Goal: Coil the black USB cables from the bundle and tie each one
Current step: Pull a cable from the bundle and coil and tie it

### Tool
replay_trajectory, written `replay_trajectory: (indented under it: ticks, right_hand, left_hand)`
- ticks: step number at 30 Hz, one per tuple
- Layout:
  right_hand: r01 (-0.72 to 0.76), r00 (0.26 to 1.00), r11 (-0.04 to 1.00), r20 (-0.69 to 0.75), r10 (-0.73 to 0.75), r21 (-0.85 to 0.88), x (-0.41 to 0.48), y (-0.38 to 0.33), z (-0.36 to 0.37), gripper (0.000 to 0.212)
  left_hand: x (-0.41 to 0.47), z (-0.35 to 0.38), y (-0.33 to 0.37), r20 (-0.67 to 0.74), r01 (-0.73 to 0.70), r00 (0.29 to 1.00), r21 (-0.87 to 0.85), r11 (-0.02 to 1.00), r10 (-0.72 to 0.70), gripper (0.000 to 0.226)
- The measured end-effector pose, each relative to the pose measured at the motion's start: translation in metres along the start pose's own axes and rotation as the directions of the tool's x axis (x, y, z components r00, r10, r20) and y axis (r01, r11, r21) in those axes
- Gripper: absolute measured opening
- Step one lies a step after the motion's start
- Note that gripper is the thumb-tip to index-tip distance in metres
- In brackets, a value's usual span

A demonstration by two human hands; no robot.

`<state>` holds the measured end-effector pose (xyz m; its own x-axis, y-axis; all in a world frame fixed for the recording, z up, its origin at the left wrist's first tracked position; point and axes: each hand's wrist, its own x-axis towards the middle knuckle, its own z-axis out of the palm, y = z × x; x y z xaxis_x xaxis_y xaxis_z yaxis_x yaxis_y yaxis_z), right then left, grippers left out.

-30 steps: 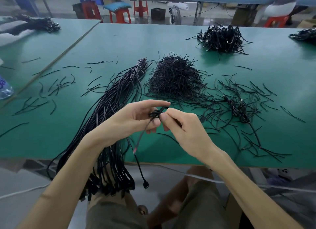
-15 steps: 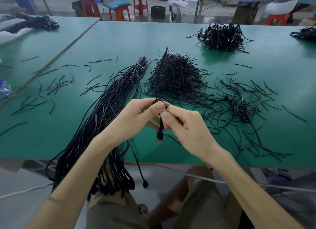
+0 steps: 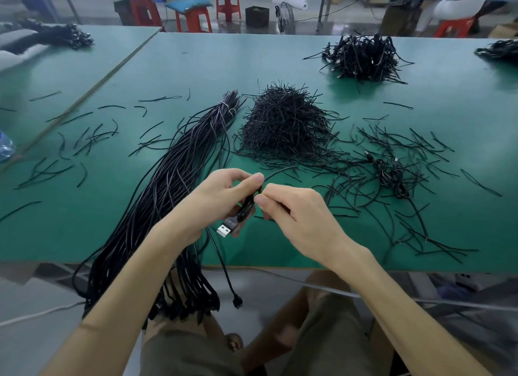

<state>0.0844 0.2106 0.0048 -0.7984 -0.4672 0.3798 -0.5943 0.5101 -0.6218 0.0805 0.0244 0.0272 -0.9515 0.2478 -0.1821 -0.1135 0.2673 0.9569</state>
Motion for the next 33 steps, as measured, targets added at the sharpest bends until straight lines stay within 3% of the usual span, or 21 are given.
replay_trajectory:
  ticks: [4, 8, 12, 18, 24, 29, 33]
  right_hand:
    - [-0.078, 0.994, 0.99, -0.068, 0.086, 0.115, 0.0, 0.004, -0.001, 0.036]
    - [-0.13, 0.986, 0.952, -0.06, 0.153, 0.278, -0.001, 0.003, 0.0, 0.035]
    - [-0.136, 0.979, 0.909, -0.088, 0.185, 0.394, 0.0, 0.002, 0.0, 0.032]
    - [-0.162, 0.974, 0.88, -0.071, 0.216, 0.446, -0.001, 0.0, -0.001, 0.032]
    - [-0.098, 0.983, 0.949, -0.122, 0.14, 0.3, -0.001, -0.007, -0.003, 0.032]
    - [-0.047, 0.98, 0.983, -0.184, 0.08, 0.178, -0.001, -0.008, -0.001, 0.031]
    - [-0.027, 0.969, 0.991, -0.241, 0.058, 0.129, 0.002, -0.003, 0.001, 0.029]
  left_hand:
    - [-0.007, -0.009, -0.003, 0.145, -0.137, 0.977, -0.141, 0.98, 0.158, 0.038]
    - [-0.011, -0.019, -0.006, 0.222, -0.27, 0.935, -0.064, 0.961, 0.278, 0.057]
    - [-0.01, -0.023, -0.008, 0.216, -0.279, 0.938, -0.001, 0.96, 0.272, 0.069]
    - [-0.007, -0.015, -0.01, 0.005, -0.292, 0.956, 0.084, 0.953, 0.293, 0.029]
    - [-0.007, -0.002, -0.007, -0.059, -0.325, 0.939, 0.161, 0.932, 0.338, 0.048]
    - [-0.005, 0.001, -0.003, -0.071, -0.199, 0.977, 0.051, 0.979, 0.203, 0.066]
    - [-0.005, 0.006, -0.002, -0.121, -0.134, 0.984, -0.047, 0.99, 0.127, 0.066]
